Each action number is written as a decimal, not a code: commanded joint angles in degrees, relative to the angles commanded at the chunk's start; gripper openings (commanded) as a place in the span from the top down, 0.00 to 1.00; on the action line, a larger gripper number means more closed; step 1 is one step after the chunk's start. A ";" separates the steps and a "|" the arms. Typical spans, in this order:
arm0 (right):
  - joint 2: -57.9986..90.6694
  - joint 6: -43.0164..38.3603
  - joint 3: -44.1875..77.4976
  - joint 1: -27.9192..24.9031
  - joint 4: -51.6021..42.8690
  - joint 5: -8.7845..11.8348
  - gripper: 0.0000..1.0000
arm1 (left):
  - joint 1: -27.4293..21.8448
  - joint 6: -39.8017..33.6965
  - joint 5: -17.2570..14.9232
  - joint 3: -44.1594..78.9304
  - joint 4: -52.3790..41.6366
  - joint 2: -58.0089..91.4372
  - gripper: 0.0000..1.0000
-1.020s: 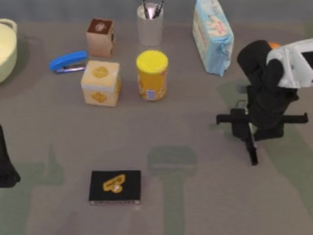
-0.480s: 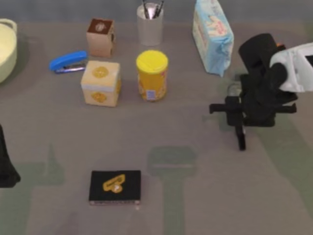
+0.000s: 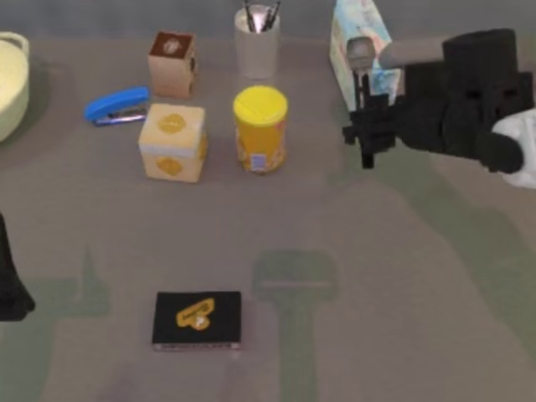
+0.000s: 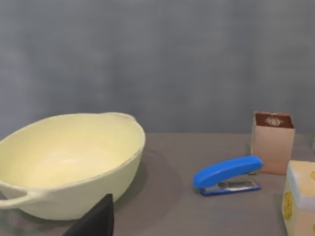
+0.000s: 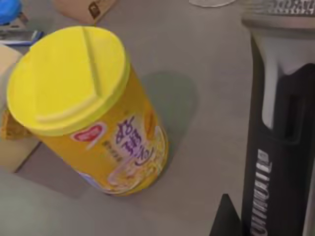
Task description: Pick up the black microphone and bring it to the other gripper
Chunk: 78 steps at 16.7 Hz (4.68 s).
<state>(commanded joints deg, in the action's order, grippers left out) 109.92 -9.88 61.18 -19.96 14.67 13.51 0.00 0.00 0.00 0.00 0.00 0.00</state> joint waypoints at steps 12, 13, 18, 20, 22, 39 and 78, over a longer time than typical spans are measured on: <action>-11.17 8.88 -10.49 0.58 33.82 11.02 1.00 | 0.00 0.00 0.00 0.00 0.00 0.00 0.00; -11.17 8.88 -10.49 0.58 33.82 11.02 1.00 | 0.00 0.00 0.00 0.00 0.00 0.00 0.00; -12.39 8.71 -10.86 -1.98 33.55 8.70 1.00 | 0.00 0.00 0.00 0.00 0.00 0.00 0.00; -14.72 8.57 -12.01 -5.57 33.22 5.12 1.00 | 0.00 0.00 0.00 0.00 0.00 0.00 0.00; -17.40 8.28 -13.35 -10.11 32.82 0.92 1.00 | 0.00 0.00 0.00 0.00 0.00 0.00 0.00; -21.50 7.90 -15.03 -16.04 32.46 -4.76 1.00 | -1.41 0.13 -0.62 1.40 0.98 2.01 0.00; -21.50 7.90 -15.03 -16.04 32.46 -4.76 1.00 | -36.23 1.79 -9.23 56.01 33.28 87.35 0.00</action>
<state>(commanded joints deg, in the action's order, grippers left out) 88.43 -1.98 46.15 -36.00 47.13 8.75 -36.23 1.79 -9.23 56.01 33.28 87.35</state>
